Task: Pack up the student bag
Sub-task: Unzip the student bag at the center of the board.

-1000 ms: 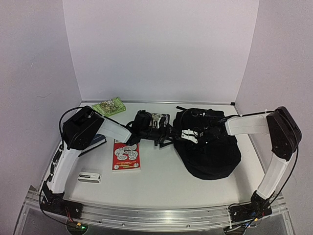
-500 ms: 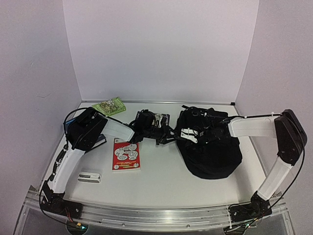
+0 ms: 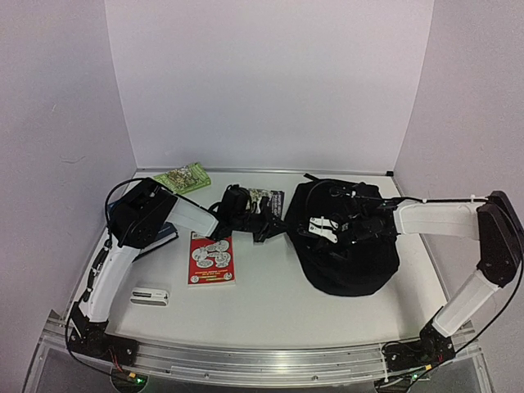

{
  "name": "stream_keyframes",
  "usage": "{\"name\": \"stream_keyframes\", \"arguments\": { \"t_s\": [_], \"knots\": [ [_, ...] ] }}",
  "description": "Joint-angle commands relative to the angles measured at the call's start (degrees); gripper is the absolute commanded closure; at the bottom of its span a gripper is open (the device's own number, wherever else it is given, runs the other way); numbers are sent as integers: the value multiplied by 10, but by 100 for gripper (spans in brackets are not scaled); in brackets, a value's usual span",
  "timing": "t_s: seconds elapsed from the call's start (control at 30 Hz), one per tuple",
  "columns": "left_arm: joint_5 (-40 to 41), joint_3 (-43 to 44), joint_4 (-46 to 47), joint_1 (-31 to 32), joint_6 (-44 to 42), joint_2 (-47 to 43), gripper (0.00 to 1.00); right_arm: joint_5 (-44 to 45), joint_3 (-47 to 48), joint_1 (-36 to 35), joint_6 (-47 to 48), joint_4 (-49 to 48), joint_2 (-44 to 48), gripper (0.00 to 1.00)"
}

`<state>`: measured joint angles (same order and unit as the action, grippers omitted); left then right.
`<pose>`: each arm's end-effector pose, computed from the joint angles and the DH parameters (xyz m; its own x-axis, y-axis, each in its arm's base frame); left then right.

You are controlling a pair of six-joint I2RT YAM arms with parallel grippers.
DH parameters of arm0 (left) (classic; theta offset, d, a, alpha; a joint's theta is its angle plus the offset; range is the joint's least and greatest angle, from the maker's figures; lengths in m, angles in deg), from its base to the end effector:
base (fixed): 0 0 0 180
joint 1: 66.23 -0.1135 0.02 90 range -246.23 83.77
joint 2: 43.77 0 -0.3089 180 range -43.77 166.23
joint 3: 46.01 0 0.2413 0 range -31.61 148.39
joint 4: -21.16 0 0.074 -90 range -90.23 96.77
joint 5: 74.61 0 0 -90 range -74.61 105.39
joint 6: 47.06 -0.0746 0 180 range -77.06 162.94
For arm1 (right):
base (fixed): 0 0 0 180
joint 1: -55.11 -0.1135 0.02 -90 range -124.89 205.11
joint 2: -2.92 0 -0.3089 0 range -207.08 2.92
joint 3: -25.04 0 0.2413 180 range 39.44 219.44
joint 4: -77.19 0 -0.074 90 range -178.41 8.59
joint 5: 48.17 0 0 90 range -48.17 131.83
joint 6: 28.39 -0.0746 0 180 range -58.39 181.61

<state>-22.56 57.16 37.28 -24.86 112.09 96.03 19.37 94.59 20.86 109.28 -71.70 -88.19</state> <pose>0.4004 -0.4138 0.1224 -0.9846 -0.1148 -0.1320 0.0936 0.2915 -0.9520 0.2626 0.2133 0.2200 0.0835 -0.7697 -0.6329 -0.9651 0.0958 -0.2437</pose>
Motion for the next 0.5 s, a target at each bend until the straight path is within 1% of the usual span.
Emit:
{"name": "stream_keyframes", "arguments": {
  "t_s": [0.0,0.2,0.37,0.4,0.43,0.47],
  "knots": [
    [24,-23,25,-31,9,-33,100,-34,-12,-8,-11,60,40,100],
    [18,-21,18,-51,0,-36,100,-38,-34,-19,-1,136,60,100],
    [5,-17,6,-68,-9,-38,100,-50,-16,-19,-32,153,77,100],
    [-2,-16,6,-68,-11,-40,97,-51,-7,-19,-38,151,74,100],
    [-10,-17,6,-67,-13,-42,90,-51,2,-19,-44,147,70,100],
    [-18,-21,7,-65,-15,-46,75,-50,13,-19,-53,143,65,100]
  ]
}}
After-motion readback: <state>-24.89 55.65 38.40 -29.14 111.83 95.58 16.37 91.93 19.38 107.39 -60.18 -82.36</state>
